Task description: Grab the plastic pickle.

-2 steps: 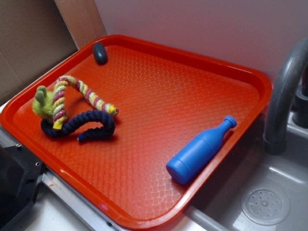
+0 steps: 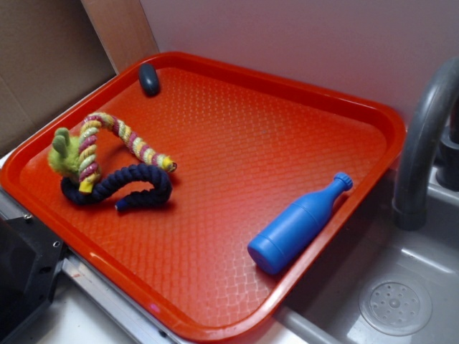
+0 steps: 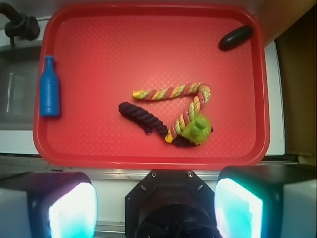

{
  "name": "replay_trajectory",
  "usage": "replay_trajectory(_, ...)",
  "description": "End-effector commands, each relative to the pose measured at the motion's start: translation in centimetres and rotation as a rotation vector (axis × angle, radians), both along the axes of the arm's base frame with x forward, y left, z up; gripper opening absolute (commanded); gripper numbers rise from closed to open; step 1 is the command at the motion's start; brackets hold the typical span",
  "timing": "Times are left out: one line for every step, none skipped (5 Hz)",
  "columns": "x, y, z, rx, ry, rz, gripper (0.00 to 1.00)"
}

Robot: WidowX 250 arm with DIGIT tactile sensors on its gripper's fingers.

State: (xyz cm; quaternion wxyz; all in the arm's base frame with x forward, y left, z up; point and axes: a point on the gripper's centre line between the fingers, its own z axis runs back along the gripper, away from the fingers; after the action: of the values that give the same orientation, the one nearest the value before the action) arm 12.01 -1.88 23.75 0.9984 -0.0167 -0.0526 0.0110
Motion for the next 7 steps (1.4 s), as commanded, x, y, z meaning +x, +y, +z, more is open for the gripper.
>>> replay_trajectory(8.4,6.3,-6.0,-0.049,-0.107,0.389,1.0)
replay_trajectory(11.8,8.4,-8.2,-0.125,-0.253,0.543,1.0)
replay_trajectory(14.8,10.9,-12.3,-0.136,-0.205,0.685,1.0)
replay_trajectory(14.8,10.9,-12.3,-0.136,-0.205,0.685,1.0)
replay_trajectory(14.8,10.9,-12.3,-0.136,-0.205,0.685,1.0)
replay_trajectory(14.8,10.9,-12.3,-0.136,-0.205,0.685,1.0)
replay_trajectory(17.7,12.6,-15.3,-0.018,-0.185,0.756,1.0)
